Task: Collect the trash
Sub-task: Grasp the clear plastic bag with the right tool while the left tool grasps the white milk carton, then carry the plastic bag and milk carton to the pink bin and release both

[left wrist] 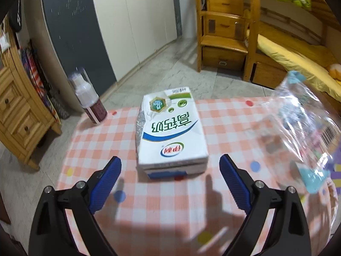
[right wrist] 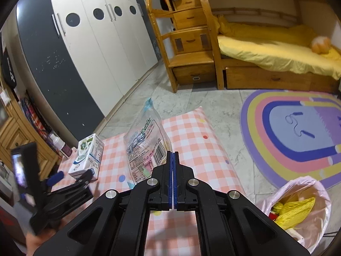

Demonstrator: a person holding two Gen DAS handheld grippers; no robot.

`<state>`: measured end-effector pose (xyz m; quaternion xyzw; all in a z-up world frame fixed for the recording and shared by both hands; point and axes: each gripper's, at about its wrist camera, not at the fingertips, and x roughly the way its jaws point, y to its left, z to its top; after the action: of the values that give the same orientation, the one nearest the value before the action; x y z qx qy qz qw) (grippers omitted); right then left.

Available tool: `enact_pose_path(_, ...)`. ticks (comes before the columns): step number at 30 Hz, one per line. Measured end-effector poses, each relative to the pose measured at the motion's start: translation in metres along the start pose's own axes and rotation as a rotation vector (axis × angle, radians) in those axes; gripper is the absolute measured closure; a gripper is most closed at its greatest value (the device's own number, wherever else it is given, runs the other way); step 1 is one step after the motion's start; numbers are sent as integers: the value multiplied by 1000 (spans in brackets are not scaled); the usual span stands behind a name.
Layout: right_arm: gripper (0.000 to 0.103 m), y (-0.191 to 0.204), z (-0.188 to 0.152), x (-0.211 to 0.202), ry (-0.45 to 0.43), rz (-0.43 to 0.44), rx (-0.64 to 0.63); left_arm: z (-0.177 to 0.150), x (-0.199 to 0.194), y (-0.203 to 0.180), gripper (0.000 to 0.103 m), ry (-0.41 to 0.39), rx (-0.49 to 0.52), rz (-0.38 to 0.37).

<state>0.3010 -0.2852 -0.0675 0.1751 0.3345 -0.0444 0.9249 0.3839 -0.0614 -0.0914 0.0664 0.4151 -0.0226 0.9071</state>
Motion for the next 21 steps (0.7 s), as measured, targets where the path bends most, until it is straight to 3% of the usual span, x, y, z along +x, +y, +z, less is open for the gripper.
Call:
enact_pose_path(2,103,-3,-1,-1,5,11,14,2,7,3,13,14,-16,-5)
enact_pose_path(4,103,-6,-2,-4,7,19,24,0,11,3,31,18,-11,-20)
enact_pose_path(9,103,-9,-10,-19,5,31,18,-11,-14,0,33,-45,66,-40)
enact_pose_path(14,103,-13,-18,-42,-15,39,29,-33,-71,-1,33,-101,74,-93)
enact_pose_path(21,103,-14,-42,-79,-38,50,2,-89,-138,-15,33,-159,102,-151)
